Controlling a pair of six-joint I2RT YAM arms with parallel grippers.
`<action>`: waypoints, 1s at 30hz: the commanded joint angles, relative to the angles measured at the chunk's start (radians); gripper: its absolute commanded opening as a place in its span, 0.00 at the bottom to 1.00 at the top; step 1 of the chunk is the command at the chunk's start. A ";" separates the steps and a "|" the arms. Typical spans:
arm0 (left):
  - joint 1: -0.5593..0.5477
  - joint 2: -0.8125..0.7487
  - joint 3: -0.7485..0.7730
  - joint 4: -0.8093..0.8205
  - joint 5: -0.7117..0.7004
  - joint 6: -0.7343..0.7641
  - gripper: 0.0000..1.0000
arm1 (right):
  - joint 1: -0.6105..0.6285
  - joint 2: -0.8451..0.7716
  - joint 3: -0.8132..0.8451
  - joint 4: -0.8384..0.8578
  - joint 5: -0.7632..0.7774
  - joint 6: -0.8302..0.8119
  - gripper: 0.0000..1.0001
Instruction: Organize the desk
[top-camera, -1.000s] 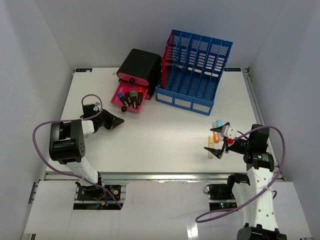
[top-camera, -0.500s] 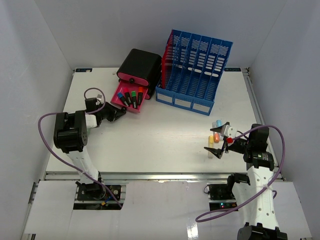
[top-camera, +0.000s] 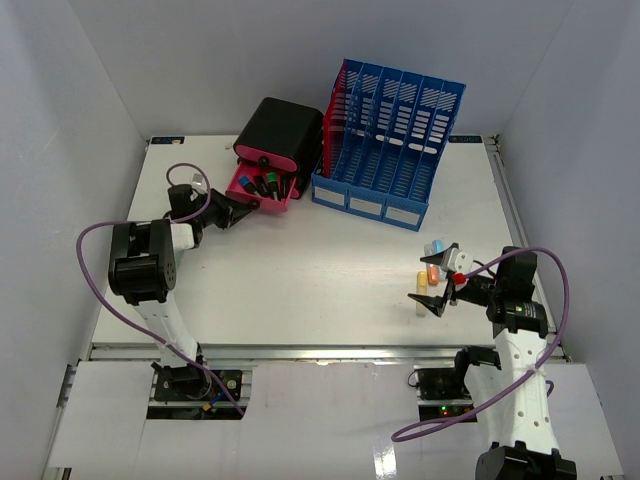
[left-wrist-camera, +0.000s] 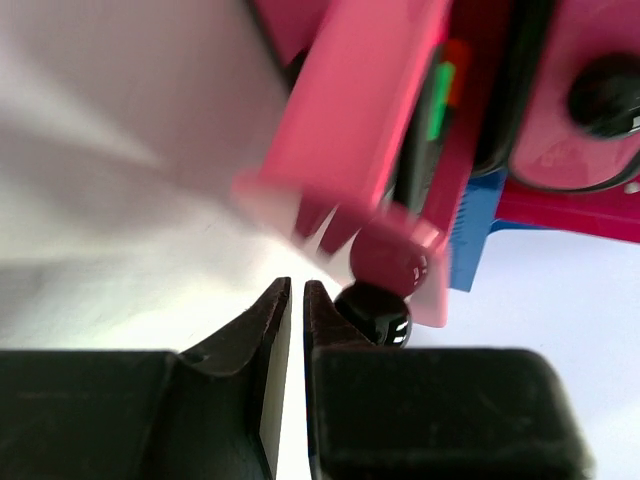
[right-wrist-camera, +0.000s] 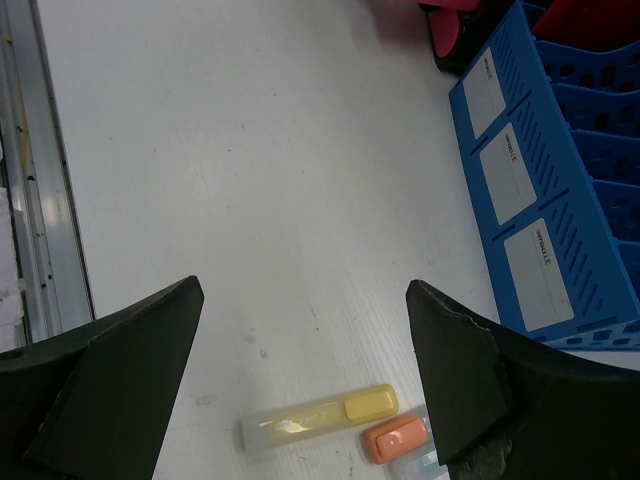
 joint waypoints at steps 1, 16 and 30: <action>-0.011 0.001 0.131 -0.062 0.009 0.034 0.22 | -0.007 0.001 0.005 0.004 -0.009 -0.012 0.89; -0.021 0.183 0.416 -0.201 0.040 0.025 0.24 | -0.006 0.002 0.007 0.004 -0.003 -0.013 0.89; -0.023 0.305 0.614 -0.265 0.047 -0.024 0.25 | -0.007 0.006 0.007 0.004 -0.004 -0.015 0.89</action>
